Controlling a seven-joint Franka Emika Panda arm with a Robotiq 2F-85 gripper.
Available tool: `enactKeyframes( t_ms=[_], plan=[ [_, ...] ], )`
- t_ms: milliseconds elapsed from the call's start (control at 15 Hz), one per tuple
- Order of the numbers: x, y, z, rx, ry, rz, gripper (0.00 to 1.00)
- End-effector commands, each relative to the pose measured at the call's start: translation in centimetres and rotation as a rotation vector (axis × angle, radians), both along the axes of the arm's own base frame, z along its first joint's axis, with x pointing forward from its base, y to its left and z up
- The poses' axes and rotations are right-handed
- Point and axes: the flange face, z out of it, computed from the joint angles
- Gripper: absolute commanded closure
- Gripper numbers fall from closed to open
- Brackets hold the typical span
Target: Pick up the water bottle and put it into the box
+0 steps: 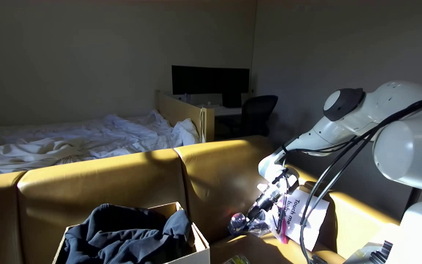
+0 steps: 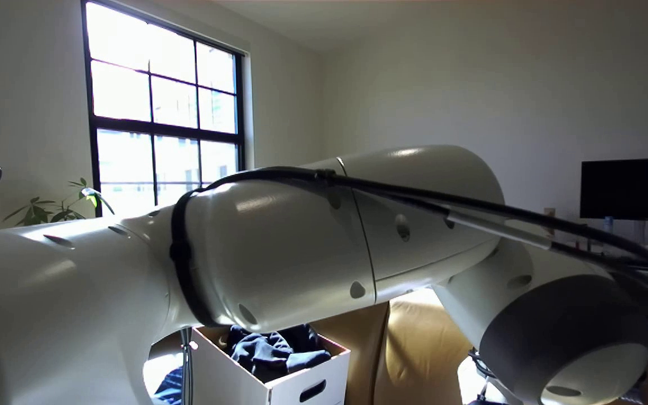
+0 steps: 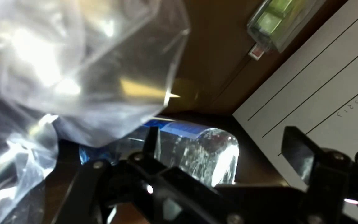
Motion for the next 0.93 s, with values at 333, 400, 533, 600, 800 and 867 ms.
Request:
enactKeyframes(
  t_ms=[333, 400, 533, 600, 800, 867],
  plan=[
    [0.1, 5.9, 1.1, -0.181, -0.169, -0.035, 0.0],
    [0.2, 6.9, 1.2, -0.195, -0.19, 0.006, 0.0],
    [0.1, 9.2, 1.3, -0.207, -0.228, 0.092, 0.0],
    [-0.1, 10.6, 1.0, -0.181, -0.23, 0.13, 0.0],
    [-1.6, 14.3, -0.5, -0.087, -0.211, 0.235, 0.0],
    [-2.0, 15.4, -1.0, -0.08, -0.2, 0.262, 0.0]
  ],
)
